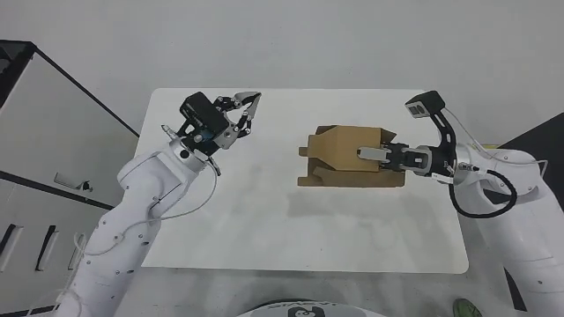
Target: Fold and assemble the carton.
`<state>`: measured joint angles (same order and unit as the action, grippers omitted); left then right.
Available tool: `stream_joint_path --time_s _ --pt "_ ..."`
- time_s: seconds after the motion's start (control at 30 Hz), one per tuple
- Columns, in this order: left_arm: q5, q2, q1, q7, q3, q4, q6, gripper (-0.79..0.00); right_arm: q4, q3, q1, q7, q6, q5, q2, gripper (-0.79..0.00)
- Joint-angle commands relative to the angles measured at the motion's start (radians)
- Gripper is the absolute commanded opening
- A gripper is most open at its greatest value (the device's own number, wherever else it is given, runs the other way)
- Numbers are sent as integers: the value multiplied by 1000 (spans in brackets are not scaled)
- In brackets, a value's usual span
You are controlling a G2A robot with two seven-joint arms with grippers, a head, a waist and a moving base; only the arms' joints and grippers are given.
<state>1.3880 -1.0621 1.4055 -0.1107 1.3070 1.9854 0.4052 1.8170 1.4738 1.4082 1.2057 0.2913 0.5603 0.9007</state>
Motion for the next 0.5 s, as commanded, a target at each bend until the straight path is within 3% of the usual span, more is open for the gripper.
stream_joint_path --time_s 0.0,0.1,0.2,0.4,0.47 --pt "70 0 -1 -2 -1 -1 1 -785 0 0 0 0 0 0 0 -785" --pt "53 -1 4 2 -2 -4 -2 -785 0 0 0 0 0 0 0 -785" --pt "-75 -2 15 94 15 -3 30 -785 0 0 0 0 0 0 0 -785" --pt "-404 4 47 384 86 44 67 -785 0 0 0 0 0 0 0 -785" --pt "-432 5 48 404 92 51 73 -785 0 0 0 0 0 0 0 -785"
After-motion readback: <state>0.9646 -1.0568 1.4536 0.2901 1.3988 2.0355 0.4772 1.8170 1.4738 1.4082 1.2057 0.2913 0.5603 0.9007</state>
